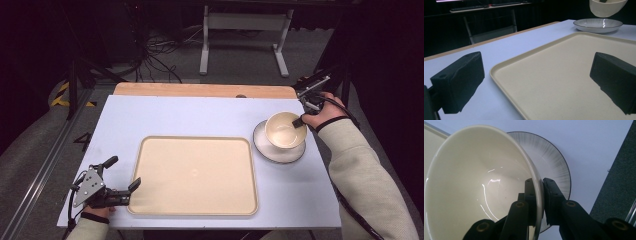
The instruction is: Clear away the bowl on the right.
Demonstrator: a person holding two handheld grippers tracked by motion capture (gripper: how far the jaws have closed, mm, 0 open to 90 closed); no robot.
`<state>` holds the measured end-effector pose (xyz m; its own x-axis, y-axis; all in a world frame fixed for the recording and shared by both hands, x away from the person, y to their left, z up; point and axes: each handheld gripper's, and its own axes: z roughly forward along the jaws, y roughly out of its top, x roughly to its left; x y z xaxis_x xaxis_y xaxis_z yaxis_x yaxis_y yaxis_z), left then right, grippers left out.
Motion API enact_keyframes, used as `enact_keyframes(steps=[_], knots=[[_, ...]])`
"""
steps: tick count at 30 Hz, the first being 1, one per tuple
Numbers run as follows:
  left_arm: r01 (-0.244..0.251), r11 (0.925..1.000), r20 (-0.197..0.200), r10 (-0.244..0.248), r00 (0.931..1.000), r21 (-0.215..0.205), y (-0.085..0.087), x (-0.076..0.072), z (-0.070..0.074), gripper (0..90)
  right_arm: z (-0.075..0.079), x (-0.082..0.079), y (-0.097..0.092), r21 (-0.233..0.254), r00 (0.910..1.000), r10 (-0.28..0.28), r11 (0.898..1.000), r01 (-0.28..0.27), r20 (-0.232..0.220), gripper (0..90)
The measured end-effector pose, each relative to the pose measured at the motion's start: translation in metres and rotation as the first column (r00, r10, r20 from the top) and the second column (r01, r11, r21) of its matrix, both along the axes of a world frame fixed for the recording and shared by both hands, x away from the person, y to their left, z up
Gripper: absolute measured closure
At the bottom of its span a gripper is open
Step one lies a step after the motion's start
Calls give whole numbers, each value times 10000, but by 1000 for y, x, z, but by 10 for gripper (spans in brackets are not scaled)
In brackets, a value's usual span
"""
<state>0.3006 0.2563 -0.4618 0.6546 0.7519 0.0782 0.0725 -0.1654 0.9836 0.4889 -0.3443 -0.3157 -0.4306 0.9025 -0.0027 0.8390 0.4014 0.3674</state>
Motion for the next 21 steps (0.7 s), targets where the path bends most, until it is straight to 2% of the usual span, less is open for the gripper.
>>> enact_keyframes(steps=[6, 10, 18, 21], knots=[[8, 10000, 7, -8, 10000, -25, 0, 0, 0, 2, 6, -3, 15, -150, 9994, 349, 9993, -350, -10, 822], [5, 10000, 8, -5, 10000, -33, 0, 0, 0, 2, 11, -5, 27, -36, 9977, 673, 9977, -673, -3, 822], [16, 10000, 11, -16, 10000, -38, 0, 0, 0, 2, 17, -11, 57, -94, 9903, 1386, 9903, -1386, 64, 821], [10, 10000, 9, -10, 10000, -37, 0, 0, 0, 2, 20, -13, 67, 62, 9872, 1597, 9871, -1597, 25, 821]])
